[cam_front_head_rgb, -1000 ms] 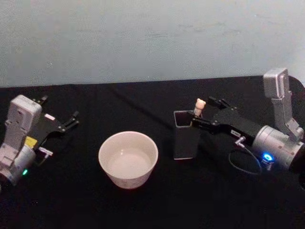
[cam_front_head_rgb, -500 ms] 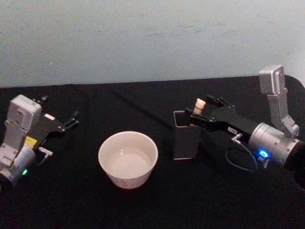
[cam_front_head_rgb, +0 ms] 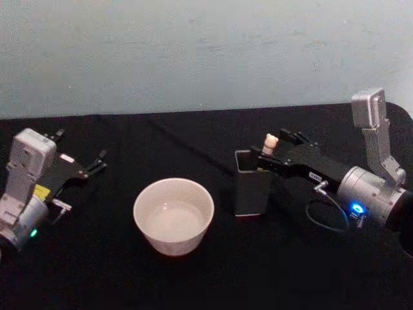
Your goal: Pick up the stirring spoon with one hand, stir inside the cup, then place it back in its original position.
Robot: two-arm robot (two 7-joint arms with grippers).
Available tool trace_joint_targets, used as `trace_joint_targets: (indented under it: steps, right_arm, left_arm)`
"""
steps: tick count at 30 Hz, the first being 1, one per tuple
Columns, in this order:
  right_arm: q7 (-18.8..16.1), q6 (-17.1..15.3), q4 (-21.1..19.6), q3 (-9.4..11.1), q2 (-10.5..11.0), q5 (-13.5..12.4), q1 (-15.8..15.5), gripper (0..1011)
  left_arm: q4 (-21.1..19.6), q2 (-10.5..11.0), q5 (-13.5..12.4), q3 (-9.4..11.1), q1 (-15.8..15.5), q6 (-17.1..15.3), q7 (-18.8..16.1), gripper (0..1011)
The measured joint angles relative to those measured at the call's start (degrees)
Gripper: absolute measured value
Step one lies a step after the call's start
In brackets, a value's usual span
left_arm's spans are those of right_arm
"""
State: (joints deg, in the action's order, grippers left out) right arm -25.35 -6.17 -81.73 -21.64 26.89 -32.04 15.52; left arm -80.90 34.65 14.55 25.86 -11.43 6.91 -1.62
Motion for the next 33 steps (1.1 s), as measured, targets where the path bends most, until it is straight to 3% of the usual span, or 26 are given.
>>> trace_joint_targets:
  steps: [10, 21, 28, 33]
  right_arm:
    - [0.0, 0.0, 0.0, 0.0, 0.0, 0.0, 0.0, 798]
    - [-0.1, 0.1, 0.0, 0.0, 0.0, -0.1, 0.0, 419]
    - [-0.1, 0.1, -0.1, 0.0, 0.0, -0.1, 0.0, 229]
    - [-0.1, 0.1, -0.1, 0.0, 0.0, -0.1, 0.0, 215]
  left_arm:
    - [0.0, 0.0, 0.0, 0.0, 0.0, 0.0, 0.0, 1001]
    - [0.0, 0.0, 0.0, 0.0, 0.0, 0.0, 0.0, 1001]
    - [0.0, 0.0, 0.0, 0.0, 0.0, 0.0, 0.0, 1001]
    - [0.0, 0.0, 0.0, 0.0, 0.0, 0.0, 0.0, 1001]
